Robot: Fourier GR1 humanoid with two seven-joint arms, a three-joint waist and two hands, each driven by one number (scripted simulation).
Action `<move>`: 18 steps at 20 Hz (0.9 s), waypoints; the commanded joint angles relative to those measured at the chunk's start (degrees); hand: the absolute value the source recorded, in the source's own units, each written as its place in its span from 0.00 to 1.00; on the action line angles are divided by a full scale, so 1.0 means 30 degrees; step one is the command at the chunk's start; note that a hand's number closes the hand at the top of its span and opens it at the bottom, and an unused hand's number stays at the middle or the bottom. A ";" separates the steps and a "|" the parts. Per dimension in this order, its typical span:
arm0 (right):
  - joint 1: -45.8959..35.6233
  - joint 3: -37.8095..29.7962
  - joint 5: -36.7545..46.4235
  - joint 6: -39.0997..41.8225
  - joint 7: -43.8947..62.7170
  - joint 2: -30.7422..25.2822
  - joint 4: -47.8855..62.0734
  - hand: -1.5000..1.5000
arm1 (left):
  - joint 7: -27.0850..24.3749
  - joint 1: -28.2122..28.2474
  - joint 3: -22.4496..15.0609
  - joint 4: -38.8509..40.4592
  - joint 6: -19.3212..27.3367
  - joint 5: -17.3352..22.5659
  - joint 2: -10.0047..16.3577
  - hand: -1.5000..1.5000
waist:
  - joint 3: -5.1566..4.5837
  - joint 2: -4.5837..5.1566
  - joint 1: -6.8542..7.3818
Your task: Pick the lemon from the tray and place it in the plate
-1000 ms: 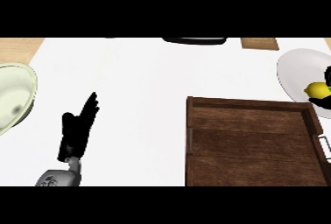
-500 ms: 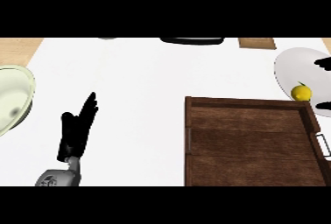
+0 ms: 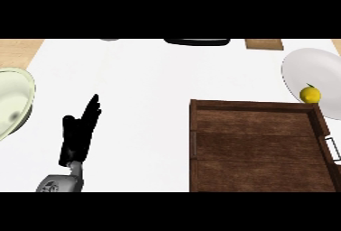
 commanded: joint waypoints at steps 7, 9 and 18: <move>0.1399 -0.0677 -0.1023 0.3211 -0.2126 -0.0124 -0.0813 0.00 | -0.0257 0.0021 0.0114 0.0051 -0.0121 0.0147 -0.0043 0.50 | 0.0040 0.0085 0.0106; 0.1771 -0.0673 -0.1098 0.3186 -0.1976 0.0053 -0.0848 0.00 | 0.0128 -0.0039 0.0122 -0.0158 -0.0139 0.0069 0.0112 0.50 | 0.0036 0.0051 0.0095; 0.2616 -0.0285 -0.1009 0.1727 -0.1811 0.0484 -0.1560 0.00 | 0.0094 0.0005 0.0137 -0.0115 -0.0038 -0.0034 0.0026 0.50 | 0.0022 0.0060 0.0187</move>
